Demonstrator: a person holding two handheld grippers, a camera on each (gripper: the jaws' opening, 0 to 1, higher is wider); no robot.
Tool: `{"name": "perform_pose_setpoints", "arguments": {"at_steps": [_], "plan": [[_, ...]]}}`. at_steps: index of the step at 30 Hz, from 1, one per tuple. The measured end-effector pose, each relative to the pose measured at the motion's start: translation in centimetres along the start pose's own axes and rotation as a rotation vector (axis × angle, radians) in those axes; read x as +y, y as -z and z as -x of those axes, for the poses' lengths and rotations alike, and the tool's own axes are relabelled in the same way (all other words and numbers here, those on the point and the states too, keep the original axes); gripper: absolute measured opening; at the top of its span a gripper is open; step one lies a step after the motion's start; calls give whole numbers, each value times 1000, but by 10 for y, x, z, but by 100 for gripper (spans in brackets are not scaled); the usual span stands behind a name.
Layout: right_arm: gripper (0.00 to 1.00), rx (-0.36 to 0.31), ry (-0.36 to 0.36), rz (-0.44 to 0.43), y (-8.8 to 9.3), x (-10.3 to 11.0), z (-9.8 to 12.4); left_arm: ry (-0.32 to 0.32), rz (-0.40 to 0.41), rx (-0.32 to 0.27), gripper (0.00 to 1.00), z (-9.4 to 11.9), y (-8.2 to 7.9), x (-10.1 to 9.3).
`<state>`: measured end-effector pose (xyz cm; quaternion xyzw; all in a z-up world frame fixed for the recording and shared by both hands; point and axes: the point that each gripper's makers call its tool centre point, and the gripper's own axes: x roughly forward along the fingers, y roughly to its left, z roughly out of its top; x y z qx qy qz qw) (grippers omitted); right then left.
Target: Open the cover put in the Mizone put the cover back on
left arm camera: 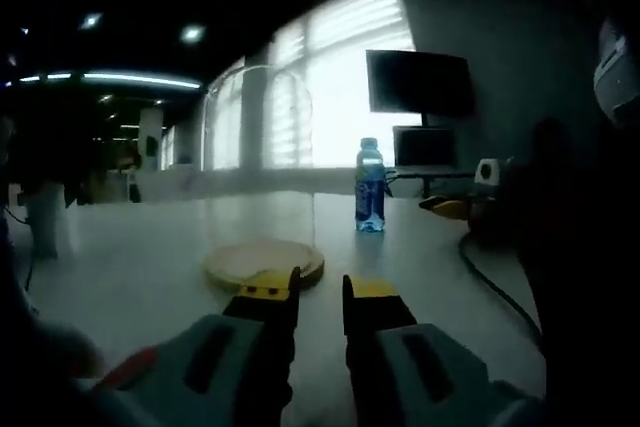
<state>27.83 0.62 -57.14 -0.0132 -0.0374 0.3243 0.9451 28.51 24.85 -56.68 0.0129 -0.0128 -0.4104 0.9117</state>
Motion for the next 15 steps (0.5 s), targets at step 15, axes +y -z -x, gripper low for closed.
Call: {"name": "perform_pose_setpoints", "arguments": {"at_steps": [15], "plan": [[24, -38, -43, 5, -25, 14, -21, -36, -6, 6, 16, -1, -9, 13]]}}
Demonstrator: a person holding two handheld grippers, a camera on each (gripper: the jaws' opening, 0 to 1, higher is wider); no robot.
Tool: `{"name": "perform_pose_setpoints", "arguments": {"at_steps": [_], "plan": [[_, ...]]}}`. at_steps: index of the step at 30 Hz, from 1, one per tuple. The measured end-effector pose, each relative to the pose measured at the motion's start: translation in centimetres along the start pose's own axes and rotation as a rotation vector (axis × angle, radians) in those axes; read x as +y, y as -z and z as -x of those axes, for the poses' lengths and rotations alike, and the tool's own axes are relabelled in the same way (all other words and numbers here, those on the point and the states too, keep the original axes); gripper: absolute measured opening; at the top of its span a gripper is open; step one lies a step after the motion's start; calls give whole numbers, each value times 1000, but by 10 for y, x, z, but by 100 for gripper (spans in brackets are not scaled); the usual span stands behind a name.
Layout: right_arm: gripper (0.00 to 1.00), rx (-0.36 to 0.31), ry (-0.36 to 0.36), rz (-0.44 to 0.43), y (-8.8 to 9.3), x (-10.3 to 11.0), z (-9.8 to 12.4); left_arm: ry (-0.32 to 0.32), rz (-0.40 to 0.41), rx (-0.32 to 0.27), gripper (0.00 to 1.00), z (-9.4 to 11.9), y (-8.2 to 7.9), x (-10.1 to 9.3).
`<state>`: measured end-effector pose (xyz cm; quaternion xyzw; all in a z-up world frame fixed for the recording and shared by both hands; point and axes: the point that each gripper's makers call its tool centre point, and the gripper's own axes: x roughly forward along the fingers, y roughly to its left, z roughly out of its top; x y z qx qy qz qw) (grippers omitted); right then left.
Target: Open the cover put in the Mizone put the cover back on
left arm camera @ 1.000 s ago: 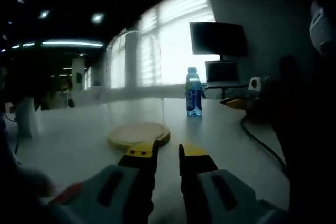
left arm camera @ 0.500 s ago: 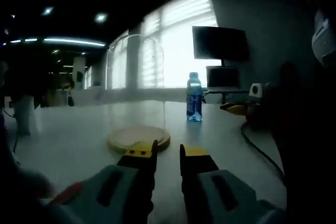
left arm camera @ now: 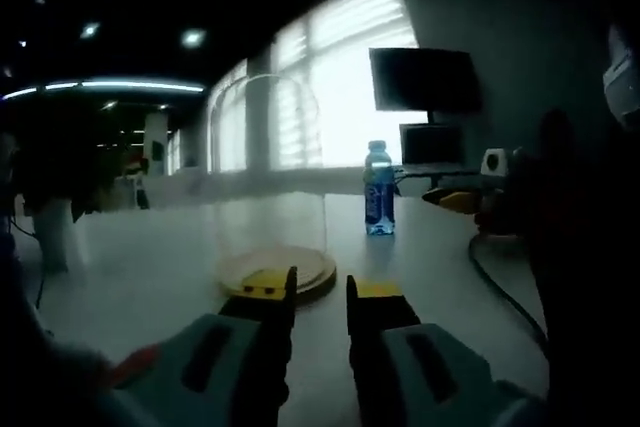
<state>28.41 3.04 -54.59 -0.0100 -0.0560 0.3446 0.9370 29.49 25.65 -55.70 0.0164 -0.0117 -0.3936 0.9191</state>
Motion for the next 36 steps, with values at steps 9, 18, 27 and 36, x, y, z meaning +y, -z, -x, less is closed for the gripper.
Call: {"name": "perform_pose_setpoints", "arguments": {"at_steps": [9, 18, 27, 36], "plan": [[26, -16, -10, -13, -4, 2, -4, -2, 9, -7, 18, 1, -2, 3], [28, -11, 26, -15, -10, -2, -6, -22, 14, 10, 19, 2, -6, 5], [30, -10, 12, -18, -17, -3, -15, -34, -6, 0, 20, -1, -18, 10], [32, -5, -29, -11, -23, 0, -34, -28, 1, -11, 25, -9, -30, 22]]}}
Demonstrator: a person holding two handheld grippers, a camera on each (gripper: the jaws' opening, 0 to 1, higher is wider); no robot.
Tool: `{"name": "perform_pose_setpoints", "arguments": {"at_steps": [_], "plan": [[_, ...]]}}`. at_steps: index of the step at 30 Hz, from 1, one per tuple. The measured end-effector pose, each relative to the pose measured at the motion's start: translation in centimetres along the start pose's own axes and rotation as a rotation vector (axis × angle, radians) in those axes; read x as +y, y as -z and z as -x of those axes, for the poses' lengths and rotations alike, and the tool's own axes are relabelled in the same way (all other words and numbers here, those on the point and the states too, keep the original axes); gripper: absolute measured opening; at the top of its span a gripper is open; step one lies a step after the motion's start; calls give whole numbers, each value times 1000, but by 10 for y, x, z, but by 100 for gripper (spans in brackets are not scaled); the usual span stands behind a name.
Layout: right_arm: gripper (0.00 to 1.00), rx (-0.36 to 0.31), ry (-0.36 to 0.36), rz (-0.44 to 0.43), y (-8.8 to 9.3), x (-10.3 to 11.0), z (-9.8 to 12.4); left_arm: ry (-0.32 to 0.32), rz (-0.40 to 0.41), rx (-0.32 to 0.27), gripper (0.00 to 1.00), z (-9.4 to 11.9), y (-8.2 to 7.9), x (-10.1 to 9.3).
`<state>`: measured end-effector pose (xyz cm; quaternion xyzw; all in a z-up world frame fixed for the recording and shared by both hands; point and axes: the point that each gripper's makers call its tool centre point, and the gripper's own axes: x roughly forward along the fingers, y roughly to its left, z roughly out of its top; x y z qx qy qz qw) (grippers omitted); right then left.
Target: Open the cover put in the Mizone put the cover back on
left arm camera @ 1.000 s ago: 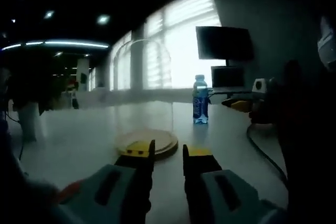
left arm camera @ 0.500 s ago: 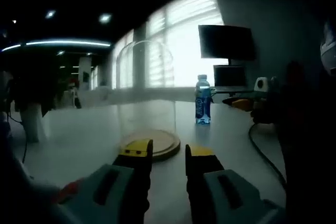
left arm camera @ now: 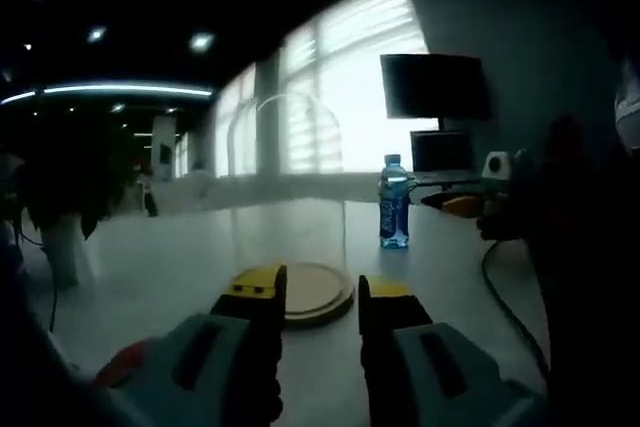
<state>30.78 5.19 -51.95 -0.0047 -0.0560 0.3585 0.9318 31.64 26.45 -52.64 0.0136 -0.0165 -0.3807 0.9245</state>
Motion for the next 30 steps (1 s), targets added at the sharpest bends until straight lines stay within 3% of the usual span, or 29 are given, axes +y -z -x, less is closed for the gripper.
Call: {"name": "perform_pose_setpoints", "arguments": {"at_steps": [30], "plan": [[41, 36, -112, 30, -9, 4, -46, 22, -28, 17, 35, -26, -13, 19]]}}
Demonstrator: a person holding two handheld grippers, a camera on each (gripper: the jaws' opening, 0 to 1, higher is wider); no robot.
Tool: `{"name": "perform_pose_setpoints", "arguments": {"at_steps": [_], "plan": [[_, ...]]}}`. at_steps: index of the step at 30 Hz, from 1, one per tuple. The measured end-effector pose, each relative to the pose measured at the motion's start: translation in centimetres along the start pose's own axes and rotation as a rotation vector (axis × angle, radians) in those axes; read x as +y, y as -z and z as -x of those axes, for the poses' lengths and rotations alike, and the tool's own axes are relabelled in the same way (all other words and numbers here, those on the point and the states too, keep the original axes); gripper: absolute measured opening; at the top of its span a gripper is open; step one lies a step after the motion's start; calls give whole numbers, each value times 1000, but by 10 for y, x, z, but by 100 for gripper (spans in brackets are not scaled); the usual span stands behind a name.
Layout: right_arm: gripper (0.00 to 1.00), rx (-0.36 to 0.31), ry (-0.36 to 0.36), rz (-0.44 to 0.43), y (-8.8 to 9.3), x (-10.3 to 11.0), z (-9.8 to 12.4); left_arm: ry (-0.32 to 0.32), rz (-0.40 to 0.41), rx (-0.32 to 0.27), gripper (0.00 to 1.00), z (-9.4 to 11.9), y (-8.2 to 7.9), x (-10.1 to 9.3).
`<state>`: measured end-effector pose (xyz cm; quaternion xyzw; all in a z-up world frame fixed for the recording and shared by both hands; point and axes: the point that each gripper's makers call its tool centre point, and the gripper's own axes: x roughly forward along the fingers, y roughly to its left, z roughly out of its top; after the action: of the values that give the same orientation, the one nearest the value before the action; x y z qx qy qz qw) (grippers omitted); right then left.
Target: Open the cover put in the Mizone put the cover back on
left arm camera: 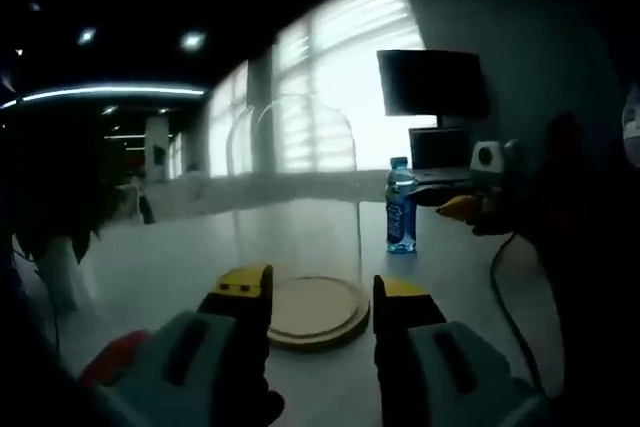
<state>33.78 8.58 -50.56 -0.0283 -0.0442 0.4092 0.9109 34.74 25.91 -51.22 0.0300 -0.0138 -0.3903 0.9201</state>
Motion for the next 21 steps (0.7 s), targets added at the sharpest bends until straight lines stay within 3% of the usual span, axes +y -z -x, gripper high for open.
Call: {"name": "perform_pose_setpoints", "arguments": {"at_steps": [7, 12, 21], "plan": [[41, 20, -17, -4, 7, -3, -9, -24, 23, 16, 35, -5, 5, 12], [41, 17, -22, -19, 6, -9, -14, -33, 62, -19, 27, -6, 1, 20], [41, 13, -24, -27, 4, -16, -25, -45, 20, 24, 27, -11, 2, 25]]}}
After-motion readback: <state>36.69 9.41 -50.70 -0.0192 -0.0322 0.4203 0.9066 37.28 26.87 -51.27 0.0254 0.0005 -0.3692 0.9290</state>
